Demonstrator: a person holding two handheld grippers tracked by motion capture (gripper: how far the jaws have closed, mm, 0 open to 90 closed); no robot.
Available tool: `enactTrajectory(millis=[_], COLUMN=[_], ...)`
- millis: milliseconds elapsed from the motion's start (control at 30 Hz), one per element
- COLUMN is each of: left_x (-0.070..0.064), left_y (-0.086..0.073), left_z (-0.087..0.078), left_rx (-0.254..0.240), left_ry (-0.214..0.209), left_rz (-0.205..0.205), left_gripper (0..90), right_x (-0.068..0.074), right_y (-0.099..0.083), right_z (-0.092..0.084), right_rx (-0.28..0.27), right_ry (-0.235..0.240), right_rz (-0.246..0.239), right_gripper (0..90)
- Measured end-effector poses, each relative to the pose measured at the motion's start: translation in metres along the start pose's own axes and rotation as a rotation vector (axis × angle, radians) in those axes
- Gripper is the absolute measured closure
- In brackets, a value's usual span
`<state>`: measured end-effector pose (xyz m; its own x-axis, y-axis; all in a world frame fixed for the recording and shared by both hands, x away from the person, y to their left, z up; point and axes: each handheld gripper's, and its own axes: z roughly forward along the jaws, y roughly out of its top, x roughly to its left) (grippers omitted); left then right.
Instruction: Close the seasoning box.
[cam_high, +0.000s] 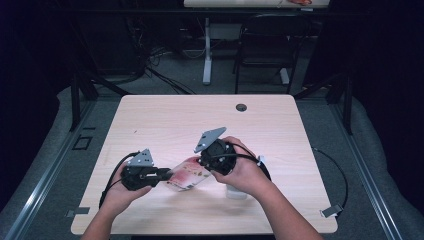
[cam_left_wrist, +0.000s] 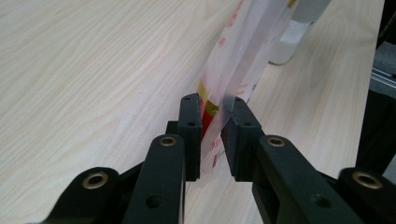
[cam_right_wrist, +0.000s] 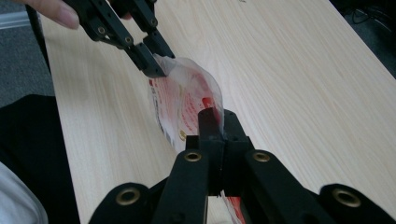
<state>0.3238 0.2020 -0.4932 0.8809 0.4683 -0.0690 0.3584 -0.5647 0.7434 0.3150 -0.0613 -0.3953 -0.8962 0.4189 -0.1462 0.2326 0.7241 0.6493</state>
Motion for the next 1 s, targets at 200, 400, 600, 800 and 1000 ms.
enactTrajectory(millis=[200,400,600,800,1000], left_x=[-0.001,-0.001,0.0,0.003,0.004], left_y=[-0.002,-0.005,-0.006,-0.009,-0.011], left_z=[0.008,0.012,0.011,0.01,0.009], left_rx=[0.023,0.03,0.029,0.033,0.043], left_ry=[-0.006,-0.016,-0.019,-0.029,-0.027], left_rz=[0.006,0.006,0.002,-0.006,-0.005], left_gripper=[80.3,81.0,81.3,80.2,80.2], right_x=[0.003,0.005,0.0,-0.001,-0.006], right_y=[0.005,0.007,0.003,-0.003,-0.01], right_z=[0.001,0.006,0.007,0.005,0.001], right_rx=[-0.016,-0.023,-0.059,-0.08,-0.093], right_ry=[0.016,0.026,0.045,0.06,0.065], right_rz=[0.006,0.004,0.039,0.05,0.073], right_gripper=[90.0,87.1,79.3,73.1,70.3])
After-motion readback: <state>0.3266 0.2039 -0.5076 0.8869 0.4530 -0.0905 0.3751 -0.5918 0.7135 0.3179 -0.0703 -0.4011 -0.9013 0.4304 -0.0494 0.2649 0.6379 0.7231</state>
